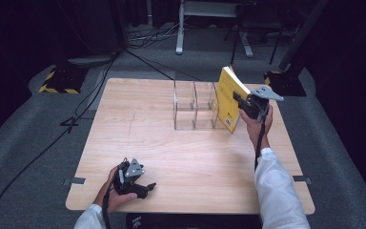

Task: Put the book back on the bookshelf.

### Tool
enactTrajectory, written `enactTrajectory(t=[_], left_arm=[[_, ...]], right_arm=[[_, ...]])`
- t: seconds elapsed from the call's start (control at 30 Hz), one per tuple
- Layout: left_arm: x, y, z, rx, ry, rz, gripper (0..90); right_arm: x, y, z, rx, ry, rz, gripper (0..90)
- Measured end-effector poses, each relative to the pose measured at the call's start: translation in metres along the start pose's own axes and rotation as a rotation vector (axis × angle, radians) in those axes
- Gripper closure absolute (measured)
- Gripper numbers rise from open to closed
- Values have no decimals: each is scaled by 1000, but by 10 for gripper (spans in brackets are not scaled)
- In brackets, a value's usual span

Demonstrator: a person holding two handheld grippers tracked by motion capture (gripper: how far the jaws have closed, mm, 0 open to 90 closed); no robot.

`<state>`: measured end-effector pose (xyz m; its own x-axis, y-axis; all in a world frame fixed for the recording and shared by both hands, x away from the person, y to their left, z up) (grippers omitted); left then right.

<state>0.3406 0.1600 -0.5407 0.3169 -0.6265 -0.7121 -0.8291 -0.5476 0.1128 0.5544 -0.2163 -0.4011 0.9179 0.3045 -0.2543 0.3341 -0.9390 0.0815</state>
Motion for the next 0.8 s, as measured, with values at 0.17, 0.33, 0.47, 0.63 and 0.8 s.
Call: enactTrajectory(t=[0.17, 0.33, 0.47, 0.63, 0.8], left_arm=[[0, 0, 0, 0, 0, 0, 169], [0, 0, 0, 5, 0, 5, 169], [0, 0, 0, 10, -1, 5, 169], [0, 1, 0, 8, -2, 9, 170], [0, 1, 0, 9, -1, 10, 169]], right_arm=[[5, -2, -2, 4, 8, 16, 765], [12, -4, -11, 16, 31, 36, 765], [17, -6, -14, 21, 35, 55, 765], [25, -6, -6, 19, 26, 70, 764], [22, 0, -2, 38, 27, 79, 758]])
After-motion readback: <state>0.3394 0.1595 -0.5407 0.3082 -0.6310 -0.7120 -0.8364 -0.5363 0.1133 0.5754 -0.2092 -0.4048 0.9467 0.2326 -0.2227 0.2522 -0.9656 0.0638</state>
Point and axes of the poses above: each handheld gripper's, and its own axes: x roughly forward along the jaws, z roughly out of its underside, y roughly to its right, the point moved 5 cm from there along x, roughly forward along the jaws, and after that the axes turned 8 degrees about z, right-handed, at the moved point
